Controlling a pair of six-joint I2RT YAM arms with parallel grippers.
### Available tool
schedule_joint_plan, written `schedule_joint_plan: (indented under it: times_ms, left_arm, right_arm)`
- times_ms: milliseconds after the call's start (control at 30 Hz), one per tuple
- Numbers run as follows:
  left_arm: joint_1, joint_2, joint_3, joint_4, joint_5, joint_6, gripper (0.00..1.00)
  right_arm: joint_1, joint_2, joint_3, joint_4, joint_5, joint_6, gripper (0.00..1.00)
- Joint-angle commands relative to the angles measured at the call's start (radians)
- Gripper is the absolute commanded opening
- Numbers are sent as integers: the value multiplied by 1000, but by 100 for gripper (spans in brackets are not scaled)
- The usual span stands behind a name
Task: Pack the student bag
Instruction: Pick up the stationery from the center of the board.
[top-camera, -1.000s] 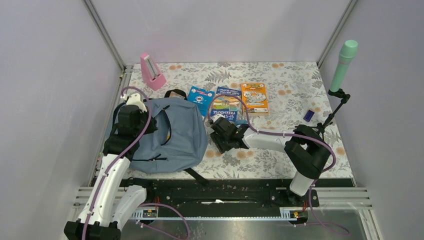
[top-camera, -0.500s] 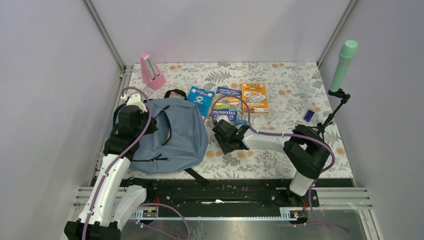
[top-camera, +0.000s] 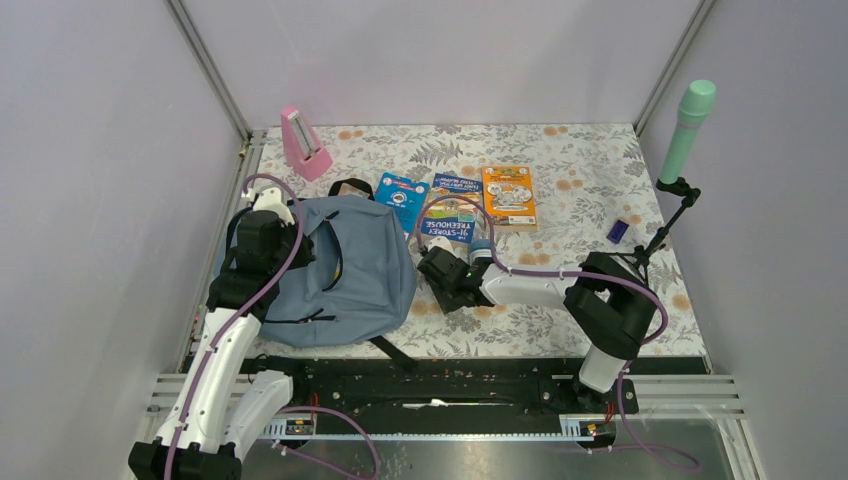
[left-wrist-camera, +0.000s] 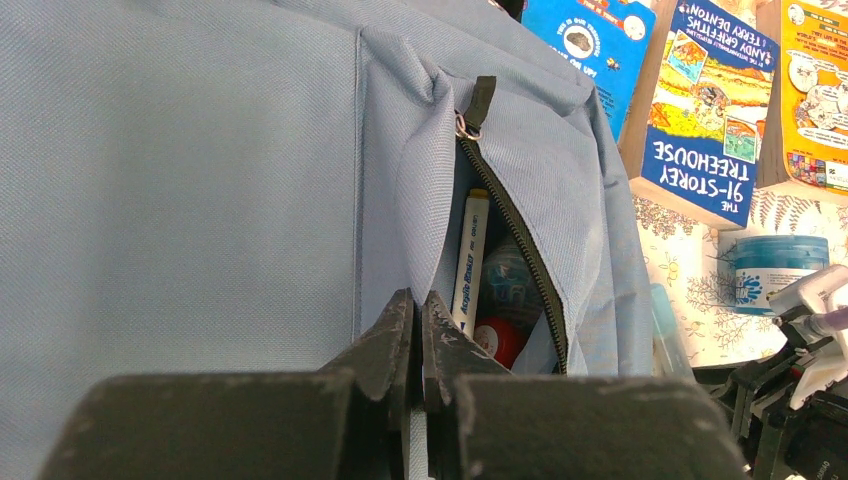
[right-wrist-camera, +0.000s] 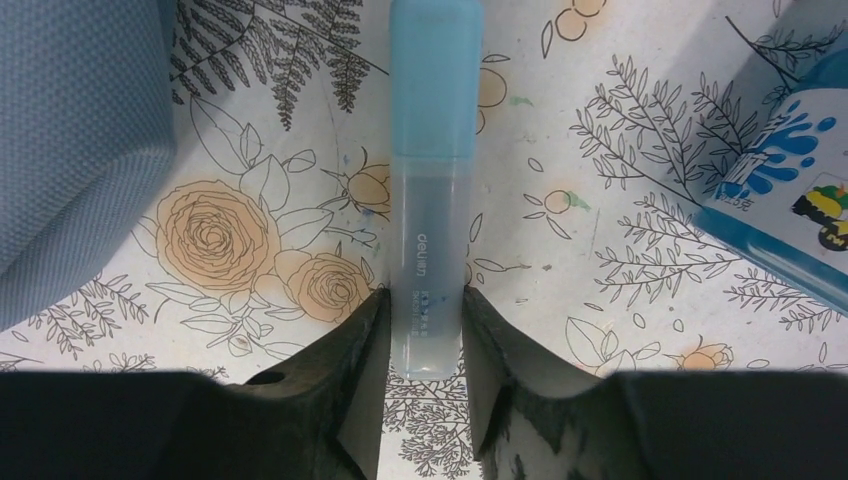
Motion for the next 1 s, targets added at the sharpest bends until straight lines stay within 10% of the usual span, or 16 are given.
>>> schedule_joint_plan:
  times_ms: [0,333,967]
  left_arm:
    - [6,-22,19,137,2,-8,0]
    - [6,-26,19,130,-10,-7,0]
    - [-3,2,2,176,143,-43,0]
  right_arm:
    - [4,7,-9,3,60,61,35]
    - [5,0,-22,4,106,115,0]
    - [5,-344,15,-62,-58,246,0]
